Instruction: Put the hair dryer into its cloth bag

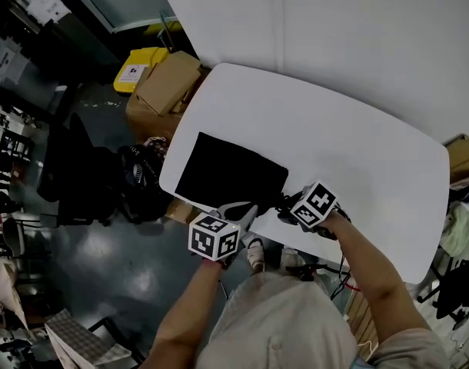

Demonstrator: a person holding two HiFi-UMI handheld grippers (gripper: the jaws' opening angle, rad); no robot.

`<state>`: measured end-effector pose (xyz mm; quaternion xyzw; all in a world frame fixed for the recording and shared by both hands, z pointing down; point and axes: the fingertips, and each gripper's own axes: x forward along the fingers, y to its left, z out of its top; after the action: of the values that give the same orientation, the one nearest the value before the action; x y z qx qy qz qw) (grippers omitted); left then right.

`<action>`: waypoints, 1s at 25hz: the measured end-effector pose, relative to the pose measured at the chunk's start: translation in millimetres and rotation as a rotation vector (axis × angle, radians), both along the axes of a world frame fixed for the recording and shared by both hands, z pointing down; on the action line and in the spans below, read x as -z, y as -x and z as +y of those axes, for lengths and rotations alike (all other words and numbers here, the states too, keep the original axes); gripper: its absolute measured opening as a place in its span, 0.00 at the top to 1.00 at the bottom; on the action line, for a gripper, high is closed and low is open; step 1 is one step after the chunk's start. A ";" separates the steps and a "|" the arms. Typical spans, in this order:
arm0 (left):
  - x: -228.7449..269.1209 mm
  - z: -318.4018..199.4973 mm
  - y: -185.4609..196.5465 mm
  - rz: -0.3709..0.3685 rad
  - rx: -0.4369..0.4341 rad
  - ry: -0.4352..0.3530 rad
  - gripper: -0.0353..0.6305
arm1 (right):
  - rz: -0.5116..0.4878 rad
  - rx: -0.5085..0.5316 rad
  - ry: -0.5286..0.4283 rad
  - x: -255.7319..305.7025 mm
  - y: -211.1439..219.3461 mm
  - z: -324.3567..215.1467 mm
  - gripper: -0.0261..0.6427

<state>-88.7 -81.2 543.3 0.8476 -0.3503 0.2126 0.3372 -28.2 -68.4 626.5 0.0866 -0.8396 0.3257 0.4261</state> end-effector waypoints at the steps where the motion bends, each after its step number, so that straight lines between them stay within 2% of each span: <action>1: -0.4 4.1 -3.3 0.008 -0.013 0.007 0.92 | 0.005 0.007 0.002 0.2 -0.8 0.1 0.67; 9: 1.3 23.7 -10.4 0.060 -0.094 0.055 0.92 | 0.014 0.054 0.002 4.1 -2.2 -4.2 0.67; 18: 12.3 29.6 -28.1 0.109 -0.126 0.041 0.92 | 0.009 0.053 -0.018 2.6 10.8 -7.8 0.67; 25: 15.8 47.6 -49.2 0.151 -0.209 0.062 0.92 | 0.004 0.065 -0.025 4.7 16.4 -10.0 0.67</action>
<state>-39.4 -33.6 527.5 0.8822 -0.2271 0.1926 0.3647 -44.6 -78.4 621.8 0.0651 -0.8450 0.3009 0.4372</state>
